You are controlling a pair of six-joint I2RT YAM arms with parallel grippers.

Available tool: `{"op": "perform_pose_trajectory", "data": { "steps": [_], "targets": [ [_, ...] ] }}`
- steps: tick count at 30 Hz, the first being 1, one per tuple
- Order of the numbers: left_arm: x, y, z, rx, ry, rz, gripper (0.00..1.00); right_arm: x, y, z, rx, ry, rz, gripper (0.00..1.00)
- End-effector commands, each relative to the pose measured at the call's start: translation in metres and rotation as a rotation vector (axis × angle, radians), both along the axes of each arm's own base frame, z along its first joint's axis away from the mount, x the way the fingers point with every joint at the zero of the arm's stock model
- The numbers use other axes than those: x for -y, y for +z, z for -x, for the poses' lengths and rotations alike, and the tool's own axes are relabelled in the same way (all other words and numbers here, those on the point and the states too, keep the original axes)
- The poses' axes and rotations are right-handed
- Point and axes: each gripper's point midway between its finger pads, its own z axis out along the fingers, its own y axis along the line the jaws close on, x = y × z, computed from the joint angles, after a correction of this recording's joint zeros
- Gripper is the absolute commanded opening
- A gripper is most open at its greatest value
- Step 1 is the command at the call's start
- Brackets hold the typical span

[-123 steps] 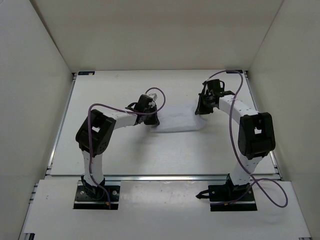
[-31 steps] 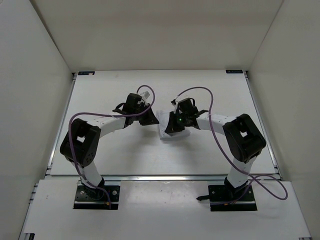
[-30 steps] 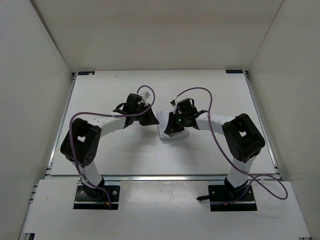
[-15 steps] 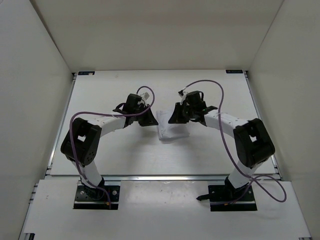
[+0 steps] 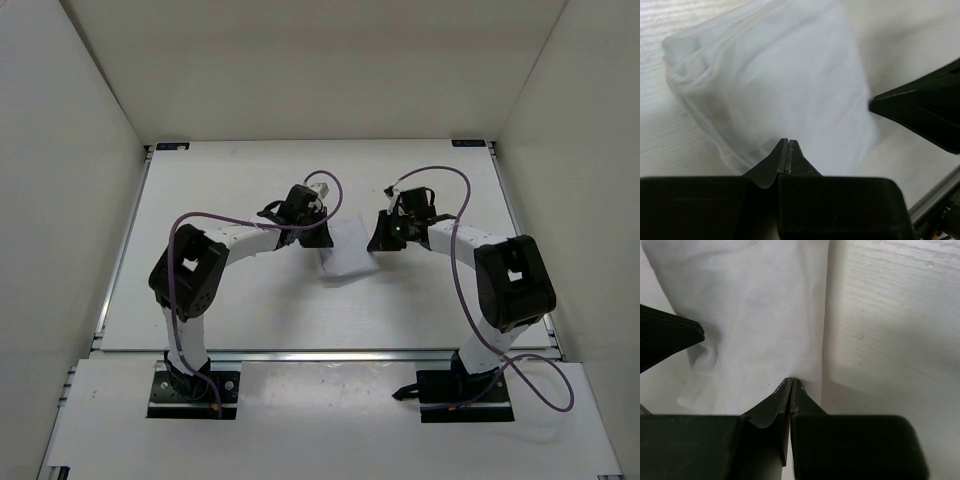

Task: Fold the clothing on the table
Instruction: Fold the skirt

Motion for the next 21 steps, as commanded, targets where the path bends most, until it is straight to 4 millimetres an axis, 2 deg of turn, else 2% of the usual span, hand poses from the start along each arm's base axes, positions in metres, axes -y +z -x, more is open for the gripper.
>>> {"op": "perform_pose_trajectory", "data": {
  "steps": [1,5,8,13,15,17,18,19,20,21],
  "targets": [
    [-0.010,-0.011,-0.008,0.000,0.032,-0.059,0.00,-0.015,0.003,-0.011,0.060,0.061,-0.036,0.00],
    [-0.025,-0.031,-0.006,-0.037,0.054,-0.073,0.00,-0.015,-0.021,-0.017,0.006,0.065,-0.012,0.00],
    [-0.038,-0.043,-0.008,-0.081,0.068,-0.090,0.00,-0.016,-0.035,-0.011,-0.030,0.073,-0.005,0.00],
    [-0.041,-0.042,-0.009,-0.094,0.064,-0.077,0.00,-0.007,-0.027,-0.019,-0.001,0.034,-0.016,0.00],
    [-0.038,-0.027,-0.012,-0.079,0.048,-0.048,0.02,-0.005,-0.010,-0.023,0.028,0.029,-0.032,0.00],
    [-0.036,-0.009,-0.017,-0.048,0.031,-0.029,0.10,-0.002,0.010,-0.029,0.049,0.014,-0.056,0.00],
    [-0.035,0.004,-0.018,-0.025,0.019,-0.020,0.22,-0.004,0.030,-0.034,0.093,0.019,-0.070,0.02],
    [-0.037,0.015,-0.016,-0.012,0.009,-0.015,0.36,0.001,0.042,-0.035,0.108,0.003,-0.078,0.08],
    [-0.038,0.031,-0.015,0.012,0.002,-0.007,0.43,0.005,0.060,-0.037,0.136,-0.005,-0.089,0.14],
    [-0.044,0.035,-0.015,0.029,0.001,-0.022,0.56,0.006,0.066,-0.037,0.149,0.001,-0.097,0.29]
  ]
}}
